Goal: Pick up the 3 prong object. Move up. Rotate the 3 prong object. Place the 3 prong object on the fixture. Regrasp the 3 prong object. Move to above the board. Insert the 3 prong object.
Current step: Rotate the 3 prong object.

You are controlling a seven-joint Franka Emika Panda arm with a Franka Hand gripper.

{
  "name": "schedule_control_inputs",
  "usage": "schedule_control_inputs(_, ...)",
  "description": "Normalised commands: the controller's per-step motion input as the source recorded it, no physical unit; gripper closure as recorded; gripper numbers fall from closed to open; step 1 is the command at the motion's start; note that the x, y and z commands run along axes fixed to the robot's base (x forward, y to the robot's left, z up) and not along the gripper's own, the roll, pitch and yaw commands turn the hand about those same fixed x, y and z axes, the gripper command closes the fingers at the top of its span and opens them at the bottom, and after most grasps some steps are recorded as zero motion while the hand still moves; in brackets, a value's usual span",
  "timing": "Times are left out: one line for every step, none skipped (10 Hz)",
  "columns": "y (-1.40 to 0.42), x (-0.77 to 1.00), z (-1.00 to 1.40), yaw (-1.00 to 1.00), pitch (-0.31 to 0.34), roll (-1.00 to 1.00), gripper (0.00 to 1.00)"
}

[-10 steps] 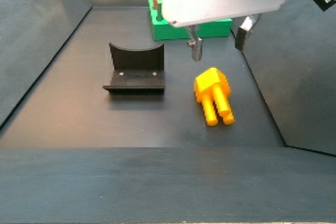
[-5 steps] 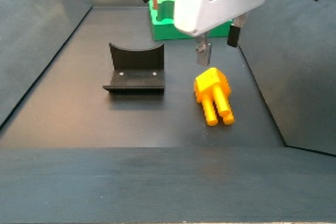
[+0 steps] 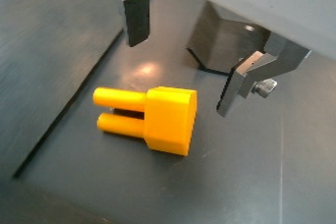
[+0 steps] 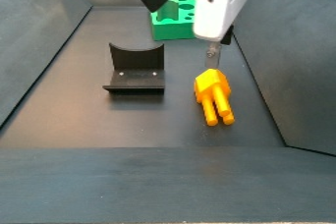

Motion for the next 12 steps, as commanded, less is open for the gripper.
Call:
schedule_control_inputs(0.0,0.04,-0.03,1.0,-0.006,0.0,0.0)
schedule_control_inputs(0.0,0.04,-0.03,1.0,-0.006,0.0,0.0)
schedule_control_inputs(0.0,0.04,-0.03,1.0,-0.006,0.0,0.0)
schedule_control_inputs(0.0,0.04,-0.03,1.0,-0.006,0.0,0.0)
schedule_control_inputs(0.0,0.04,-0.03,1.0,-0.007,0.0,0.0)
schedule_control_inputs(0.0,0.04,-0.03,1.0,-0.007,0.0,0.0)
schedule_control_inputs(0.0,0.04,-0.03,1.0,-0.007,0.0,0.0)
schedule_control_inputs(0.0,0.04,-0.03,1.0,-0.008,0.0,0.0)
schedule_control_inputs(0.0,0.04,-0.03,1.0,-0.008,0.0,0.0)
schedule_control_inputs(0.0,0.04,-0.03,1.0,-0.009,0.0,0.0)
schedule_control_inputs(0.0,0.04,-0.03,1.0,-0.009,0.0,0.0)
schedule_control_inputs(0.0,0.04,-0.03,1.0,-0.01,0.0,0.0)
